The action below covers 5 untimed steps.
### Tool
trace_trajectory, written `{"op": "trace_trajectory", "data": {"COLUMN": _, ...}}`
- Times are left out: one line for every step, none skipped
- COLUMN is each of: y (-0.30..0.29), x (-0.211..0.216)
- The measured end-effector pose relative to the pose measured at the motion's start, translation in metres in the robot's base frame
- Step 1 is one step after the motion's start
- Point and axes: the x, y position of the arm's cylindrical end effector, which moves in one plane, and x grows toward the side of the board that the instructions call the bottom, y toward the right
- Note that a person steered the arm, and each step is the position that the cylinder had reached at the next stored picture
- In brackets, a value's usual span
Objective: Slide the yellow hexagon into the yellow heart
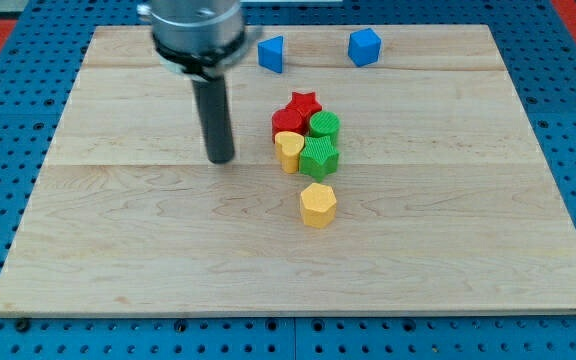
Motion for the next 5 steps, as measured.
{"op": "trace_trajectory", "data": {"y": 0.059, "x": -0.076}}
{"op": "trace_trajectory", "data": {"y": 0.123, "x": -0.132}}
{"op": "trace_trajectory", "data": {"y": 0.138, "x": -0.081}}
{"op": "trace_trajectory", "data": {"y": 0.11, "x": -0.043}}
{"op": "trace_trajectory", "data": {"y": 0.124, "x": -0.009}}
